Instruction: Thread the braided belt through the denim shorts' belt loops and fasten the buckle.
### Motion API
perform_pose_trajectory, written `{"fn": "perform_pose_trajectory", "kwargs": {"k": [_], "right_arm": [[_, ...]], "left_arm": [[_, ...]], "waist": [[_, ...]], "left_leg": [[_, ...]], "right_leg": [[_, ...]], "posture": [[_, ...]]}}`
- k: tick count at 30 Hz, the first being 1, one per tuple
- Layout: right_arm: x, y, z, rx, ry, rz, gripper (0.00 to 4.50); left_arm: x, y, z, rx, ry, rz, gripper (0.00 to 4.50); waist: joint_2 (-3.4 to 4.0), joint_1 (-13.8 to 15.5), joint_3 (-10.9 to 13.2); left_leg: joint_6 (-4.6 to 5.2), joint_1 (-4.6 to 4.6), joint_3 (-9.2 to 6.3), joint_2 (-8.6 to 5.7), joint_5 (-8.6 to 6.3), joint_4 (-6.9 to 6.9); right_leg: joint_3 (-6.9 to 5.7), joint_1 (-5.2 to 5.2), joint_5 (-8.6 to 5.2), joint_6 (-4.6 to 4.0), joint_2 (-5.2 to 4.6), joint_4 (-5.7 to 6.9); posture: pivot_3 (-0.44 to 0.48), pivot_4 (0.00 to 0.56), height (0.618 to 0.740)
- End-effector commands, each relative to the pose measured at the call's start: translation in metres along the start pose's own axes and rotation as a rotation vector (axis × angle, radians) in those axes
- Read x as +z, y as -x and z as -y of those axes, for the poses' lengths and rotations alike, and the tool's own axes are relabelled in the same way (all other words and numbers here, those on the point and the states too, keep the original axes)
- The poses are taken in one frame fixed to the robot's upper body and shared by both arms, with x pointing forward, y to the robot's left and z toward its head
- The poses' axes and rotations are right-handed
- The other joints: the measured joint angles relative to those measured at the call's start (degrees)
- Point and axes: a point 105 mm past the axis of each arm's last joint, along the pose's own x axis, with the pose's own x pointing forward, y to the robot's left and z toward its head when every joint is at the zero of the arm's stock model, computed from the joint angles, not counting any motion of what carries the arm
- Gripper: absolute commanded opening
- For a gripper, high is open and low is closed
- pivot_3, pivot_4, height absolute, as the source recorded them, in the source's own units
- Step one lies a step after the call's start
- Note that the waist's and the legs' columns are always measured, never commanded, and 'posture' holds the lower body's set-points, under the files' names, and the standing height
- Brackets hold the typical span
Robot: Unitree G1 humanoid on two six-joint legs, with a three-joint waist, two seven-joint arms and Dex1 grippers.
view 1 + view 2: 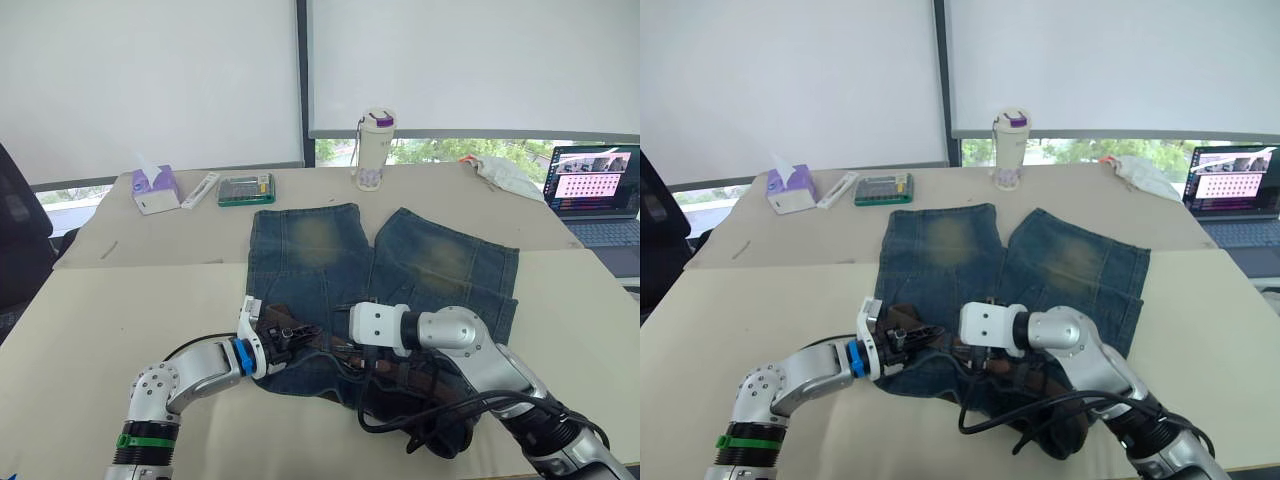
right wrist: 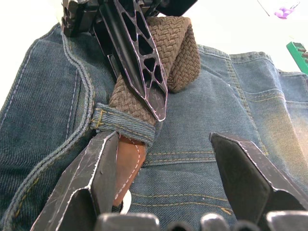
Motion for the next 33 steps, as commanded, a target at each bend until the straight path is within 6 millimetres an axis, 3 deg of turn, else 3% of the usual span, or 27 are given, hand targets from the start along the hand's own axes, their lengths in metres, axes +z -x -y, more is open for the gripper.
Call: {"fn": "perform_pose_trajectory", "kwargs": {"k": [1, 33], "right_arm": [[0.013, 0.0, 0.0061, -0.034, 0.001, 0.06, 3.33], [0.01, 0.001, 0.0002, -0.056, -0.05, 0.046, 3.33]], "left_arm": [[-0.0047, -0.0013, 0.0113, -0.052, -0.014, -0.018, 0.0], [-0.0066, 0.0008, 0.0067, -0.048, -0.014, -0.03, 0.0]], "waist": [[0.0, 0.0, 0.0], [0.03, -0.1, 0.0]], "left_leg": [[0.0, 0.0, 0.0, 0.01, 0.0, 0.0], [-0.02, -0.01, -0.07, 0.01, 0.01, -0.02]], "right_leg": [[0.0, 0.0, 0.0, 0.0, 0.01, 0.0], [-0.08, 0.0, -0.01, 0.01, 0.01, -0.03]], "posture": [[0.0, 0.15, 0.74], [0.0, 0.15, 0.74]]}}
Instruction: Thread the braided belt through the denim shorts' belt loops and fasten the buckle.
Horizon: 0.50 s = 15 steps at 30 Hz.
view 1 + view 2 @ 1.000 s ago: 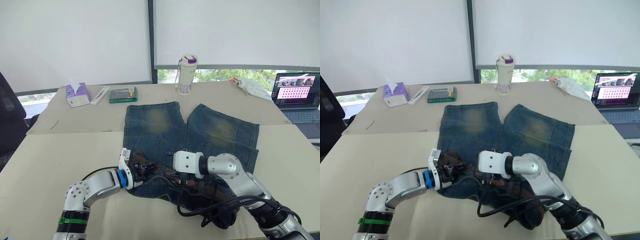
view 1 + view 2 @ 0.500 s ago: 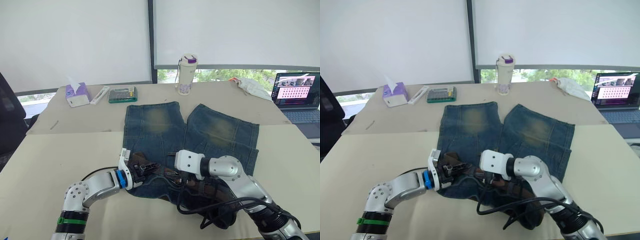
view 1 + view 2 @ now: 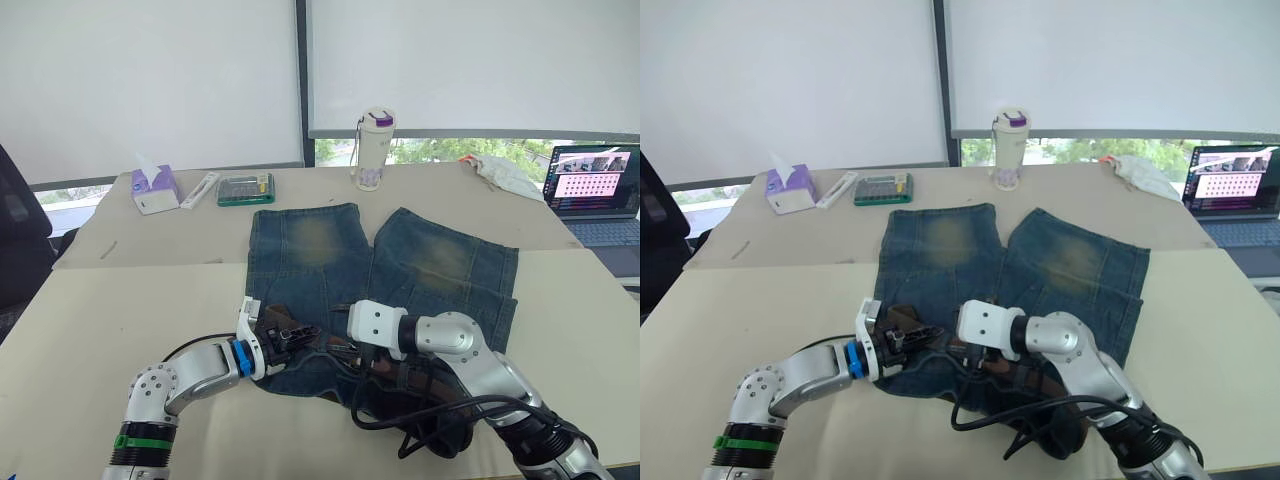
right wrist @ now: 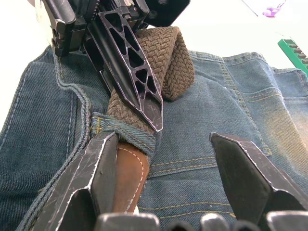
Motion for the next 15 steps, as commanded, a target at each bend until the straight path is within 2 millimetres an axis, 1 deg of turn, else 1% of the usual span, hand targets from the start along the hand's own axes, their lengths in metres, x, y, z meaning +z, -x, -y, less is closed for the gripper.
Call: {"fn": "perform_pose_trajectory", "kwargs": {"k": [1, 3, 7, 12, 15], "right_arm": [[0.009, 0.003, 0.001, -0.008, 0.018, 0.026, 3.33], [0.008, 0.004, 0.001, -0.005, 0.011, 0.02, 3.33], [0.006, 0.017, -0.009, 0.063, -0.063, -0.014, 3.33], [-0.001, 0.018, -0.014, 0.079, -0.081, -0.057, 3.33], [-0.005, 0.015, -0.011, 0.048, -0.082, -0.078, 3.33]], "left_arm": [[-0.005, -0.001, 0.007, -0.033, -0.005, -0.017, 0.0], [-0.005, -0.001, 0.007, -0.033, -0.004, -0.015, 0.0], [-0.005, -0.001, 0.006, -0.032, -0.003, -0.015, 0.0], [-0.005, -0.001, 0.005, -0.03, -0.001, -0.018, 0.0], [-0.006, -0.001, 0.005, -0.029, -0.003, -0.022, 0.0]], "waist": [[0.0, 0.0, 0.0], [0.0, 0.0, 0.0], [0.0, 0.1, 0.0], [0.01, 0.0, 0.0], [0.02, 0.0, 0.0]], "left_leg": [[0.0, 0.0, 0.0, 0.0, 0.0, 0.0], [0.0, 0.0, 0.0, 0.0, 0.0, 0.0], [0.0, -0.04, -0.03, 0.0, 0.0, 0.0], [0.0, -0.04, -0.04, 0.02, 0.0, -0.01], [0.0, -0.05, -0.05, 0.02, 0.0, -0.02]], "right_leg": [[0.0, 0.0, 0.0, 0.0, 0.0, 0.0], [0.0, 0.0, 0.0, 0.0, -0.01, 0.0], [-0.04, 0.0, 0.0, 0.0, -0.02, -0.05], [-0.07, 0.02, -0.05, 0.09, 0.0, -0.11], [-0.08, 0.03, -0.12, 0.2, -0.01, -0.13]], "posture": [[0.0, 0.15, 0.74], [0.0, 0.15, 0.74], [0.0, 0.15, 0.74], [0.0, 0.15, 0.74], [0.0, 0.15, 0.74]]}}
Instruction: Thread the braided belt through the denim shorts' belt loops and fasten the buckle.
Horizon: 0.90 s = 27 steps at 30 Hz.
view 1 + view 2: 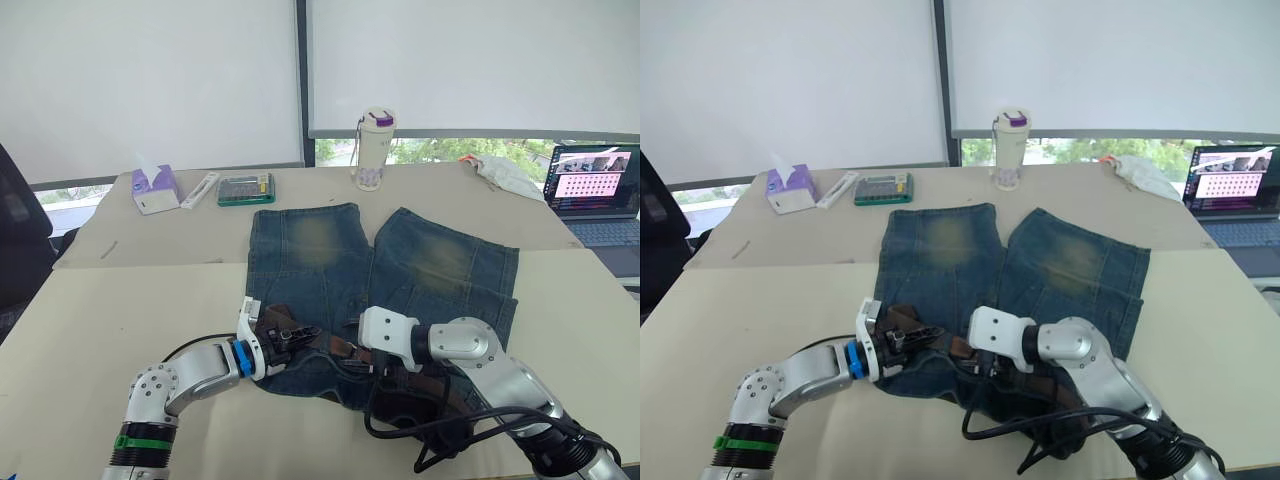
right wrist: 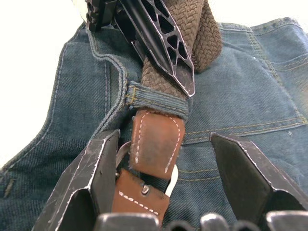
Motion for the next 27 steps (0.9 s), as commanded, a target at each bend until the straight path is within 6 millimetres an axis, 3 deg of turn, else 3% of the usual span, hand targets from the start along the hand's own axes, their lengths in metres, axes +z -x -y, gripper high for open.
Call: {"fn": "perform_pose_trajectory", "kwargs": {"k": [1, 5, 9, 15, 19, 21, 24, 25, 27], "right_arm": [[0.003, -0.001, 0.006, -0.048, 0.014, 0.0, 3.33], [-0.001, -0.005, 0.008, -0.068, 0.013, -0.015, 3.33], [-0.002, -0.006, 0.01, -0.087, 0.001, -0.018, 2.28], [0.0, -0.001, 0.009, -0.077, 0.002, -0.009, 0.14], [-0.002, 0.003, 0.009, -0.098, 0.018, -0.021, 0.03], [-0.003, 0.005, 0.01, -0.11, 0.02, -0.026, 0.0], [-0.005, 0.012, 0.012, -0.142, 0.012, -0.037, 0.0], [-0.006, 0.014, 0.012, -0.149, 0.007, -0.042, 0.0], [-0.008, 0.018, 0.012, -0.165, -0.004, -0.045, 0.0]], "left_arm": [[-0.005, 0.0, 0.004, -0.028, -0.005, -0.022, 0.0], [-0.005, 0.0, 0.004, -0.026, -0.007, -0.024, 0.0], [-0.005, 0.0, 0.004, -0.025, -0.01, -0.024, 0.0], [-0.004, 0.0, 0.006, -0.024, -0.02, -0.019, 0.0], [-0.003, 0.007, 0.024, -0.101, -0.167, -0.026, 0.0], [0.002, 0.015, 0.034, -0.145, -0.203, -0.015, 0.78], [0.012, 0.031, 0.054, -0.124, -0.505, -0.034, 1.79], [0.006, 0.035, 0.062, -0.123, -0.661, -0.092, 2.04], [-0.009, 0.04, 0.059, -0.095, -0.97, -0.237, 2.04]], "waist": [[0.0, 0.0, 0.0], [0.0, 0.0, 0.0], [0.0, 0.0, 0.0], [0.0, -0.1, 0.0], [-0.04, -0.1, 0.1], [-0.06, -0.1, 0.2], [-0.2, -0.1, 0.4], [-0.16, -0.1, 0.4], [-0.08, -0.1, 0.5]], "left_leg": [[0.0, 0.0, 0.0, -0.01, 0.0, 0.0], [0.0, 0.0, 0.0, 0.0, 0.0, 0.0], [-0.01, 0.0, 0.0, 0.01, 0.0, 0.0], [-0.02, 0.0, 0.0, 0.03, 0.01, -0.02], [-0.03, -0.01, -0.01, 0.02, 0.02, -0.02], [-0.05, -0.02, -0.02, 0.02, 0.03, -0.03], [-0.09, -0.04, -0.05, 0.03, 0.05, -0.05], [-0.14, -0.07, -0.05, 0.04, 0.08, -0.08], [-0.18, -0.08, -0.06, 0.03, 0.11, -0.17]], "right_leg": [[0.0, 0.0, 0.0, 0.0, -0.01, 0.0], [0.0, 0.0, 0.01, -0.01, -0.01, -0.01], [0.0, 0.0, 0.01, -0.02, 0.0, -0.01], [-0.01, 0.0, 0.01, -0.01, 0.02, -0.01], [-0.03, -0.01, -0.01, 0.01, 0.03, -0.01], [-0.05, -0.02, 0.01, -0.01, 0.04, -0.02], [-0.11, -0.04, 0.0, -0.02, 0.05, -0.02], [-0.15, -0.07, 0.0, -0.02, 0.11, -0.08], [-0.22, -0.07, -0.02, -0.1, 0.16, -0.13]], "posture": [[0.0, 0.15, 0.74], [0.0, 0.15, 0.74], [0.0, 0.15, 0.74], [0.0, 0.15, 0.74], [0.0, 0.15, 0.74], [0.0, 0.15, 0.74], [0.0, 0.15, 0.74], [0.0, 0.15, 0.74], [0.0, 0.15, 0.74]]}}
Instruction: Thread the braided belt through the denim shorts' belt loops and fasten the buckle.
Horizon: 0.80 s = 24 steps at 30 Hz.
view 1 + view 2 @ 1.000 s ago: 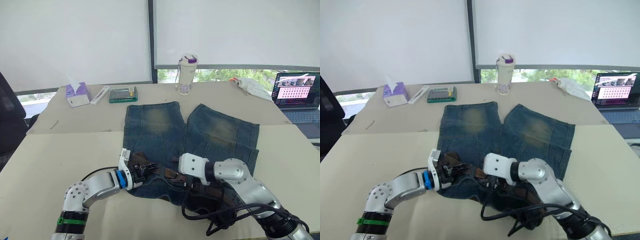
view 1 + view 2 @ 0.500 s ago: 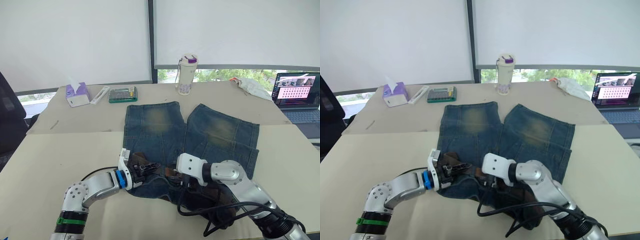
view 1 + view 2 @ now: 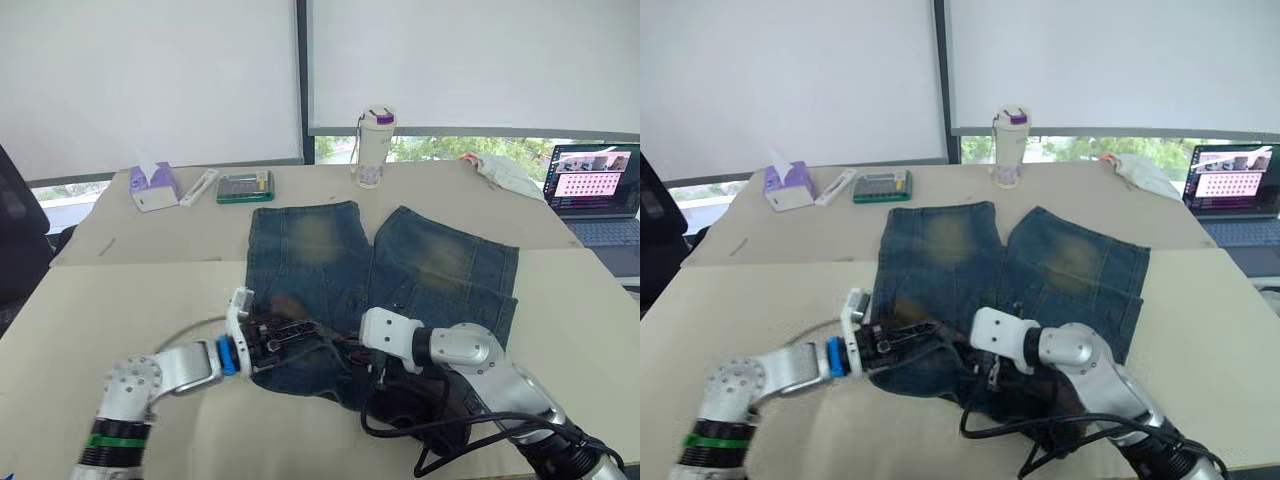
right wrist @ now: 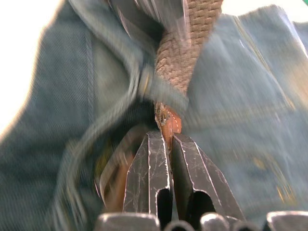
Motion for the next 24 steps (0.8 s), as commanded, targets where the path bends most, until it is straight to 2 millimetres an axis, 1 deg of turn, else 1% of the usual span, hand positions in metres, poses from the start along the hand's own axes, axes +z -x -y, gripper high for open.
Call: {"fn": "perform_pose_trajectory", "kwargs": {"k": [1, 3, 5, 7, 9, 11, 12, 14, 16, 19, 23, 24], "right_arm": [[0.004, 0.01, 0.009, -0.065, 0.007, 0.005, 0.0], [0.002, 0.012, 0.009, -0.072, -0.003, 0.001, 0.0], [0.001, 0.013, 0.009, -0.077, -0.01, -0.002, 0.0], [0.001, 0.014, 0.009, -0.081, -0.016, -0.004, 0.0], [0.0, 0.014, 0.009, -0.088, -0.021, -0.004, 0.0], [-0.002, 0.019, 0.01, -0.107, -0.024, -0.018, 0.0], [-0.003, 0.02, 0.011, -0.114, -0.024, -0.023, 0.0], [-0.005, 0.031, 0.015, -0.149, -0.025, -0.046, 0.0], [-0.009, 0.047, 0.02, -0.191, -0.024, -0.083, 0.0], [-0.023, 0.083, 0.029, -0.286, -0.041, -0.181, 0.0], [-0.039, 0.127, 0.032, -0.393, -0.052, -0.313, 0.0], [-0.046, 0.147, 0.035, -0.443, -0.053, -0.379, 0.0]], "left_arm": [[-0.016, 0.003, 0.024, -0.096, -0.466, -0.197, 2.04], [-0.023, 0.002, 0.01, -0.068, -0.664, -0.253, 2.04], [-0.028, -0.001, 0.002, -0.071, -0.771, -0.279, 2.04], [-0.034, -0.005, -0.004, -0.074, -0.816, -0.301, 2.04], [-0.04, -0.006, -0.009, -0.085, -0.83, -0.318, 2.04], [-0.049, -0.006, -0.034, -0.006, -0.868, -0.376, 1.51], [-0.053, -0.006, -0.041, 0.014, -0.884, -0.402, 1.23], [-0.059, -0.005, -0.046, 0.021, -0.873, -0.408, 0.56], [-0.065, -0.002, -0.048, 0.017, -0.869, -0.413, 0.05], [-0.071, 0.005, -0.054, 0.036, -0.874, -0.425, 0.05], [-0.075, 0.014, -0.062, 0.067, -0.88, -0.431, 0.05], [-0.076, 0.017, -0.065, 0.076, -0.889, -0.436, 0.05]], "waist": [[0.22, -0.1, 0.0], [0.45, -0.1, 0.0], [0.51, 0.0, 0.1], [0.19, 0.0, 0.3], [0.06, 0.0, 0.4], [0.1, 0.1, 0.4], [0.11, 0.1, 0.4], [0.11, 0.0, 0.4], [0.15, 0.1, 0.4], [0.17, 0.2, 0.4], [0.24, 0.0, 0.3], [0.24, 0.0, 0.3]], "left_leg": [[-0.03, 0.05, 0.06, 0.0, 0.02, -0.15], [0.0, 0.1, 0.22, -0.05, 0.11, -0.51], [0.1, 0.12, 0.41, -0.01, 0.15, -0.65], [0.11, 0.06, 0.47, 0.26, 0.19, -0.65], [0.29, 0.02, 0.3, 0.44, 0.08, -0.65], [0.44, 0.02, 0.16, 0.44, 0.01, -0.64], [0.51, 0.05, 0.14, 0.41, -0.02, -0.64], [0.52, 0.05, 0.14, 0.41, -0.02, -0.64], [0.56, 0.06, 0.09, 0.41, -0.04, -0.62], [0.61, 0.06, 0.09, 0.38, -0.07, -0.61], [0.63, 0.06, 0.11, 0.42, -0.08, -0.64], [0.63, 0.06, 0.12, 0.43, -0.08, -0.65]], "right_leg": [[-0.02, 0.1, 0.02, -0.04, 0.06, -0.32], [0.1, 0.12, 0.17, -0.33, -0.05, -0.4], [0.19, 0.12, 0.17, -0.42, -0.13, -0.41], [0.06, 0.06, 0.16, -0.44, 0.01, -0.42], [-0.06, 0.05, 0.14, -0.42, 0.09, -0.43], [-0.08, 0.06, 0.09, -0.33, 0.07, -0.42], [-0.08, 0.09, 0.05, -0.27, 0.05, -0.41], [-0.08, 0.09, 0.01, -0.2, 0.06, -0.41], [-0.12, 0.11, 0.01, -0.19, 0.04, -0.4], [-0.13, 0.15, -0.01, -0.15, -0.02, -0.4], [-0.13, 0.21, -0.06, -0.07, 0.0, -0.38], [-0.13, 0.23, -0.07, -0.05, 0.01, -0.38]], "posture": [[0.0, 0.15, 0.74], [0.0, 0.15, 0.74], [0.0, 0.15, 0.74], [0.0, 0.15, 0.74], [0.0, 0.15, 0.74], [0.0, 0.15, 0.74], [0.0, 0.15, 0.74], [0.0, 0.15, 0.74], [0.0, 0.15, 0.74], [0.0, 0.15, 0.74], [0.0, 0.15, 0.74], [0.0, 0.15, 0.74]]}}
